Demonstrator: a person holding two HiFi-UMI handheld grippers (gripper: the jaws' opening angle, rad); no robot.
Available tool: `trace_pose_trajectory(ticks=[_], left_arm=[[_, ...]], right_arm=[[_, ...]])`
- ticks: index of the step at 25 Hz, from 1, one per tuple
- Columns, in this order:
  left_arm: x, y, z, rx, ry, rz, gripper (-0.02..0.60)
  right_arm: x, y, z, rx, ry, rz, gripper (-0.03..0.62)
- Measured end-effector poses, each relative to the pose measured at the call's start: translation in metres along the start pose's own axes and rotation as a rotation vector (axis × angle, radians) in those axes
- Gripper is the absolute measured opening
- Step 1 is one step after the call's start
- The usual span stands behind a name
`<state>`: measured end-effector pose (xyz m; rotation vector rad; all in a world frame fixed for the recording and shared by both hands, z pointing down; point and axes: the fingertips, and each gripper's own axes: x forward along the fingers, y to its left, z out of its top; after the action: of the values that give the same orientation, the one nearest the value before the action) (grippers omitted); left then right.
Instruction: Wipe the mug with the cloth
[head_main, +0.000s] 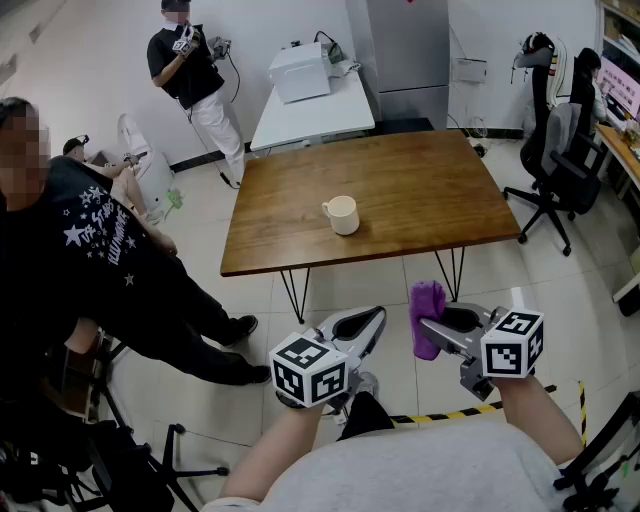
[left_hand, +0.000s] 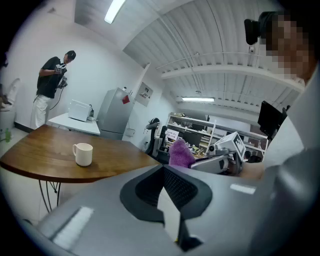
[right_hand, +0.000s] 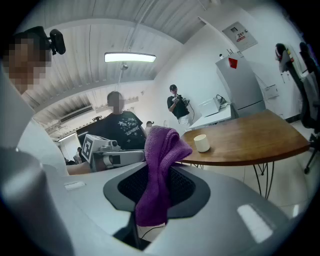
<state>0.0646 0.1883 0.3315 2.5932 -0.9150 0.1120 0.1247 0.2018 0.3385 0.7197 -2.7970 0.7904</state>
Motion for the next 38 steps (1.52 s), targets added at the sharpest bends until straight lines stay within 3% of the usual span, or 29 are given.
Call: trace_pose_trajectory(ticks=[7,14,22,29,32,35,38], left_arm=[[0.024,0.131,0.047,-0.029,-0.001,-0.010,0.000],[0.051,0.257,0.065,-0.041,0.031,-0.013,0.000],[0.080,0.326,0.051,-0.061,0.102,-0.017,0.000],[0.093,0.371,0.030,-0.089,0.155,0.039,0.000],[0.100,0.392,0.025,-0.021,0.183,0.071,0.000],[0.109,0.417,0.019,0.144,0.234,0.090,0.000],[0.120,0.435,0.006,0.268,0.313,0.040,0.000]], right_arm=[[0.098,-0.066,0.058,0.038,0.026,-0.019,0.109],[0.195,-0.131,0.097,0.077,0.035,-0.042,0.109],[0.239,-0.177,0.104,0.124,0.047,-0.063,0.109],[0.248,-0.202,0.099,0.149,0.070,-0.072,0.109],[0.250,-0.212,0.098,0.166,0.064,-0.066,0.109],[0.251,-0.219,0.095,0.173,0.072,-0.063,0.109],[0.249,-0.225,0.093,0.187,0.078,-0.067,0.109]])
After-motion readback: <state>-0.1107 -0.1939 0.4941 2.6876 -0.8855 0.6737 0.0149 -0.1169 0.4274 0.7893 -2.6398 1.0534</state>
